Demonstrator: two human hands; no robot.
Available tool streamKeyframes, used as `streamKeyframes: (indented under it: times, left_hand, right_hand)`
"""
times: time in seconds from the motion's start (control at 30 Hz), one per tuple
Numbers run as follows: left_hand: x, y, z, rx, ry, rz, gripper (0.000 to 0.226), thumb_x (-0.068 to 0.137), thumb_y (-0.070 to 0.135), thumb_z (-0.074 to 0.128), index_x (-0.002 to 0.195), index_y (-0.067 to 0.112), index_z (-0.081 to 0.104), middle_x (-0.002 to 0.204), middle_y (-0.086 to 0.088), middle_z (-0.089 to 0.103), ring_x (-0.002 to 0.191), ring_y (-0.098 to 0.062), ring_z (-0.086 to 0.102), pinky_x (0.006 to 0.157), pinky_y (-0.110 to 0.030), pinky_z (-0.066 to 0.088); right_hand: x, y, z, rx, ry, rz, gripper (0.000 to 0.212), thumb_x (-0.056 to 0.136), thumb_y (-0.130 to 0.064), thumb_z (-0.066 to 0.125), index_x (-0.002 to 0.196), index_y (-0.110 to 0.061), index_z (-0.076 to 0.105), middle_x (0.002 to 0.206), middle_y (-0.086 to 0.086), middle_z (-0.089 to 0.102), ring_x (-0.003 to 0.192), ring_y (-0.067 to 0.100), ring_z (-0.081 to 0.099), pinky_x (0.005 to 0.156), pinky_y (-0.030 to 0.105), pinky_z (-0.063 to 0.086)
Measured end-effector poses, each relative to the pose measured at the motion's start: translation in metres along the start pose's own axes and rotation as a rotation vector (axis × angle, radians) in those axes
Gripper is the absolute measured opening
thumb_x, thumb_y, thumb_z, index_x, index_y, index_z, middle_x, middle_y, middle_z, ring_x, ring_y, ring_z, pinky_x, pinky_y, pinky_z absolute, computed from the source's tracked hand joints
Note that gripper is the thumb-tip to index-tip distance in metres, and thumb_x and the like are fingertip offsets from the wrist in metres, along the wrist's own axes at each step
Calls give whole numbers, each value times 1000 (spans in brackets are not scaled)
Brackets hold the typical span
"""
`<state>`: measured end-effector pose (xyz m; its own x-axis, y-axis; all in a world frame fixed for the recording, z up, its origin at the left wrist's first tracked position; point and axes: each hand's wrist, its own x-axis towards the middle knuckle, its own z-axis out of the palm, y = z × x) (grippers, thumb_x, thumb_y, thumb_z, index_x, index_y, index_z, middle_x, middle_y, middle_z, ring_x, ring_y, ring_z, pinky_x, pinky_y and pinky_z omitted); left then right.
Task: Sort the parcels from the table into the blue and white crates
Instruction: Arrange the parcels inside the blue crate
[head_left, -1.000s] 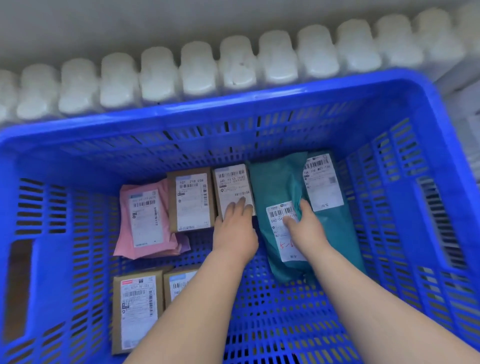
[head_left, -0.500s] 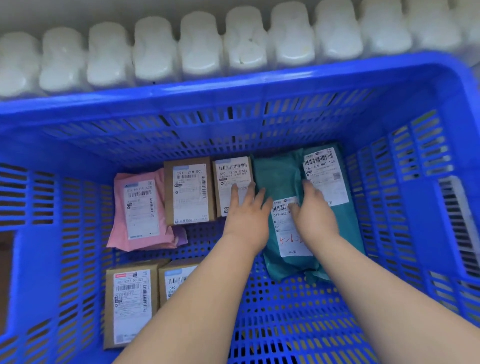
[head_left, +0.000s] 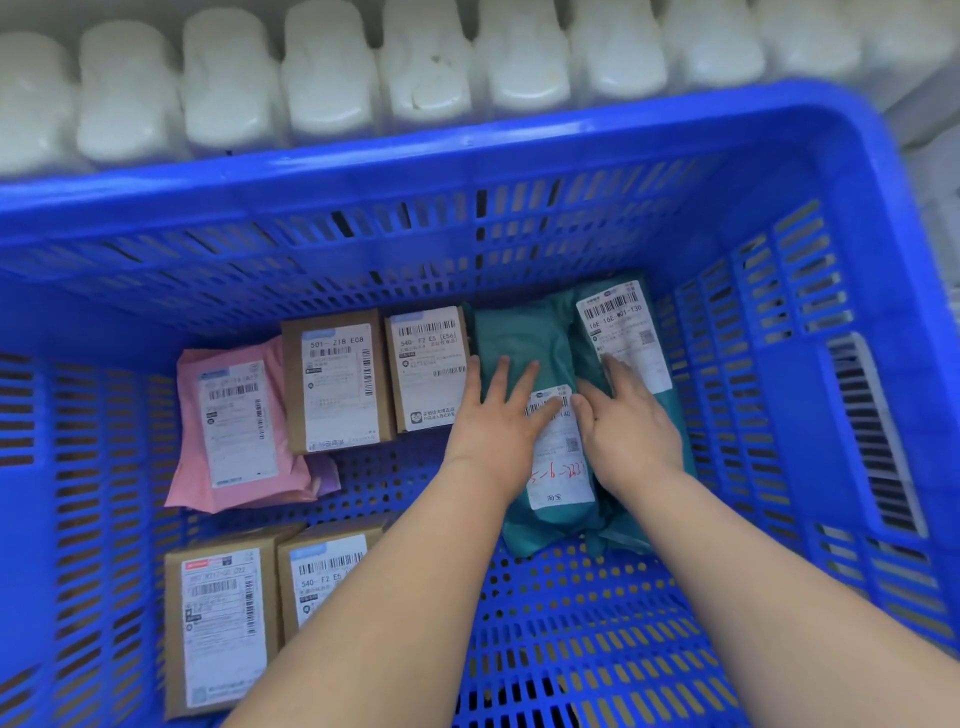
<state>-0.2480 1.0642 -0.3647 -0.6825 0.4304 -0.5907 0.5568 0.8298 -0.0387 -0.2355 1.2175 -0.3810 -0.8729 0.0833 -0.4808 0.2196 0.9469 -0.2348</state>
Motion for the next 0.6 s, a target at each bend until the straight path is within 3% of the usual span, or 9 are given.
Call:
streamKeyframes:
  times: [0.2, 0.43, 0.6]
  left_hand:
    - [8, 3, 2, -10, -39, -56, 70, 101, 31, 38, 158, 34, -2, 165, -10, -17, 152, -34, -11, 116, -63, -14]
    - [20, -1, 5, -57, -57, -19, 66, 103, 26, 32, 158, 36, -4, 164, -8, -21, 152, -34, -15, 119, -55, -13]
    - [15, -3, 1, -22, -60, -8, 69, 103, 25, 35, 158, 35, -4, 165, -9, -19, 152, -35, -13, 121, -56, -10]
  right_hand:
    - [2, 2, 0, -11, 6, 44, 49, 106, -36, 29, 153, -21, 34, 166, -3, 5, 152, 15, 2, 121, 32, 10]
    - [12, -6, 7, 22, -152, 36, 58, 106, -30, 33, 159, -21, 11, 166, 2, -13, 152, 20, -12, 122, 34, 2]
    - [10, 1, 0, 37, -173, 0, 63, 103, -24, 41, 158, -20, 11, 166, 0, -12, 152, 18, -11, 122, 35, 6]
